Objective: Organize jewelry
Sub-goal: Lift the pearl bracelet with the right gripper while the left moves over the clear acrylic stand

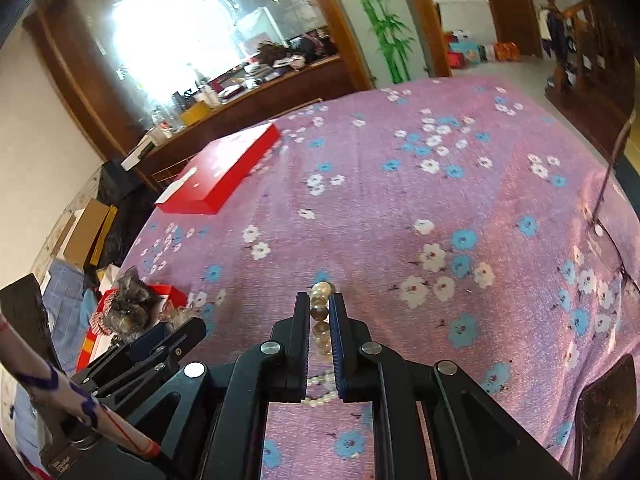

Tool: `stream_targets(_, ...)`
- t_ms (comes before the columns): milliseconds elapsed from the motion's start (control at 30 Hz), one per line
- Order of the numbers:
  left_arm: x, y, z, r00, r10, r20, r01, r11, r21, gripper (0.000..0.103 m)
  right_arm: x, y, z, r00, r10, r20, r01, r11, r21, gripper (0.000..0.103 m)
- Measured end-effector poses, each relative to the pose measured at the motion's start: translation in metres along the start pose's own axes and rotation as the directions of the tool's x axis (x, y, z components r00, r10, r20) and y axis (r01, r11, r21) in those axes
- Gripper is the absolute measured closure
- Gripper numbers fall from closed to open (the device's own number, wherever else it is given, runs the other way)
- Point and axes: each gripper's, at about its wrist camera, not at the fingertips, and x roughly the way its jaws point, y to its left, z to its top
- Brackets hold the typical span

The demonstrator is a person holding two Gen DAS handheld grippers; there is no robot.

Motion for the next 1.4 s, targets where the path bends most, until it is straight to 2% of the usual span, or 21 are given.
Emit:
stream_targets(133, -0.003, -0.001, 0.002, 0.999, -0.013, 0.033, 0.012, 0.999, 0.029, 0.062, 0.008, 0.001, -0.003, 1.0, -0.008, -0.011, 0.008, 1.0, 0.002, 0.093)
stream_targets(300, -0.002, -0.001, 0.0, 1.0, -0.02, 0.022, 0.019, 0.999, 0.041, 0.062, 0.013, -0.005, -0.004, 1.0, 0.023, -0.022, -0.022, 0.999, 0.035, 0.093)
stream_targets(467, -0.008, -0.001, -0.001, 0.999, -0.024, 0.04, 0.023, 0.999, 0.041, 0.062, 0.009, -0.003, -0.006, 0.992, 0.123, -0.028, -0.121, 0.99, 0.067, 0.092)
stream_targets(567, -0.008, 0.0, 0.0, 0.999, -0.025, 0.034, 0.024, 0.999, 0.035, 0.062, 0.012, -0.008, -0.011, 0.98, 0.198, -0.035, -0.192, 0.971, 0.14, 0.092)
stream_targets(667, -0.009, 0.001, -0.001, 0.999, -0.025, 0.035, 0.024, 0.999, 0.032, 0.062, 0.011, -0.011, -0.011, 0.977, 0.212, -0.026, -0.205, 0.965, 0.163, 0.092)
stream_targets(733, -0.009, 0.001, -0.001, 0.999, -0.025, 0.033, 0.024, 0.999, 0.032, 0.062, 0.006, -0.014, -0.011, 0.968, 0.249, -0.001, -0.245, 0.951, 0.187, 0.092)
stream_targets(800, -0.008, 0.0, -0.001, 0.999, -0.024, 0.031, 0.023, 0.999, 0.034, 0.062, 0.001, -0.011, -0.01, 0.963, 0.268, 0.015, -0.266, 0.947, 0.182, 0.092)
stream_targets(900, -0.009, -0.001, -0.002, 0.999, -0.022, 0.031, 0.021, 0.999, 0.037, 0.062, -0.001, -0.001, -0.009, 0.958, 0.286, -0.006, -0.282, 0.949, 0.139, 0.096)
stream_targets(967, -0.007, -0.001, -0.002, 0.999, -0.023, 0.029, 0.022, 0.999, 0.036, 0.062, -0.002, 0.005, -0.01, 0.963, 0.269, -0.014, -0.266, 0.958, 0.103, 0.097)
stream_targets(1067, -0.007, 0.0, -0.001, 0.999, -0.022, 0.026, 0.021, 0.999, 0.031, 0.062, -0.002, 0.008, -0.01, 0.981, 0.195, -0.007, -0.194, 0.979, 0.067, 0.096)
stream_targets(1167, -0.005, 0.001, -0.001, 1.0, -0.022, 0.016, 0.022, 0.999, 0.026, 0.062, 0.012, 0.003, -0.01, 0.99, 0.12, -0.075, -0.115, 0.991, 0.065, 0.096)
stream_targets(1300, 0.002, 0.001, -0.001, 0.999, -0.036, -0.019, 0.036, 0.999, 0.025, 0.062, 0.04, -0.001, -0.014, 0.986, 0.007, -0.168, -0.004, 1.0, 0.018, 0.096)
stream_targets(1400, 0.006, 0.005, 0.0, 0.998, -0.054, -0.04, 0.055, 0.998, 0.007, 0.062, 0.046, 0.003, -0.013, 0.987, -0.057, -0.15, 0.051, 0.998, -0.037, 0.096)
